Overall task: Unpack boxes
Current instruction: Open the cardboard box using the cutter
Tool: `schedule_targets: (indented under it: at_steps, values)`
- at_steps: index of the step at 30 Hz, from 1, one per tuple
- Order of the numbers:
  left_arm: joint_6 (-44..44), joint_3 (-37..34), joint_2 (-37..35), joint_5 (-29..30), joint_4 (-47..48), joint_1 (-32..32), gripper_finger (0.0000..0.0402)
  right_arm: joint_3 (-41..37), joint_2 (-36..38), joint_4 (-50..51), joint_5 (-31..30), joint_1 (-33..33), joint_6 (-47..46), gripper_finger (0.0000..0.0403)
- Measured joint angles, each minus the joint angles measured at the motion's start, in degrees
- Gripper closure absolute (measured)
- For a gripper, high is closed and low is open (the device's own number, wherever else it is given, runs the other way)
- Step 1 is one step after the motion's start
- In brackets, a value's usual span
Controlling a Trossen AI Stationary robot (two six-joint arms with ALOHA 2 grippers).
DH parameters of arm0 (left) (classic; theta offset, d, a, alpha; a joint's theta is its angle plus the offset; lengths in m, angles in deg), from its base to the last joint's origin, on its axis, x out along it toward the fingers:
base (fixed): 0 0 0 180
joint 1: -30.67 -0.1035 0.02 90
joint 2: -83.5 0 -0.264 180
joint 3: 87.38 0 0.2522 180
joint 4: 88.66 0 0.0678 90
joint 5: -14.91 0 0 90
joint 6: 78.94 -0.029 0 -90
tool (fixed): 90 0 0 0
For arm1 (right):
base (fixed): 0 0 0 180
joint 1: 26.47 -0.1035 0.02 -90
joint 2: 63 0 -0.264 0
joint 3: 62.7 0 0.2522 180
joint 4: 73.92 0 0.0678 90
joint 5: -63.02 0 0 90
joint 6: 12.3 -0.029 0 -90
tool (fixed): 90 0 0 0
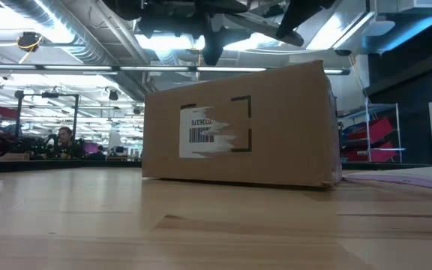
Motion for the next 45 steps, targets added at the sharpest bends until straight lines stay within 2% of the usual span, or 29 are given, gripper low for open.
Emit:
schedule_targets:
  at_steps: [10,12,14,18,20,21,23,25,31,34,37,40,43,45]
  values:
    - [-2.75,0.00,0.00,0.03,0.34,0.00,0.0166,0.00,0.02,-1.57,0.65,0.00,0.16,0.0323]
    - [-3.12,0.00,0.00,0.04,0.39,0.00,0.0176,0.00,0.02,-1.57,0.68,0.00,0.26,0.0323]
    - [-3.16,0.00,-0.02,0.02,0.39,0.00,0.0211,0.00,0.04,-1.57,0.68,0.00,0.26,0.0323]
    - [-3.76,-0.01,-0.02,0.45,0.70,0.03,0.0307,0.00,0.04,-1.38,0.61,0.00,0.17,0.0323]
    - [-3.86,-0.13,-0.01,0.50,0.85,-0.11,0.0339,0.00,0.11,-1.28,0.01,0.00,0.33,0.0323]
    - [-4.67,-0.14,0.00,0.77,0.70,-0.13,0.0340,0.00,0.14,-1.40,0.27,0.00,0.12,0.0326]
    - [-5.24,-0.15,0.00,1.02,-0.05,-0.13,0.0342,0.04,0.20,-1.61,1.07,-0.02,0.29,0.0381]
    - [-6.06,-0.15,0.00,0.92,-0.42,-0.04,0.0343,0.04,0.20,-1.49,1.20,-0.15,0.35,0.0402]
    - [-7.33,-0.13,0.00,1.07,0.47,-0.06,0.0343,0.04,0.16,-1.47,1.74,-0.06,0.05,0.0400]
    - [-9.26,-0.05,0.00,1.07,2.13,-0.02,0.0343,0.04,0.83,-0.70,1.66,-0.11,-3.63,0.0402]
    - [-11.17,0.01,-0.02,-0.01,6.00,0.06,0.0343,-0.07,3.75,3.14,1.81,-0.04,-10.01,0.0388]
    - [-11.83,0.00,-0.19,-0.33,6.32,0.37,0.0343,-2.74,7.99,4.33,2.17,-0.05,-16.99,0.0357]
    - [-11.87,0.02,-0.50,-0.29,5.49,0.93,0.0343,-9.74,14.23,-5.75,6.10,-0.39,-18.00,0.0314]
    - [-11.89,0.02,-0.50,-0.13,5.52,1.20,0.0343,-16.16,19.86,-19.57,11.97,-0.35,-16.15,0.0282]
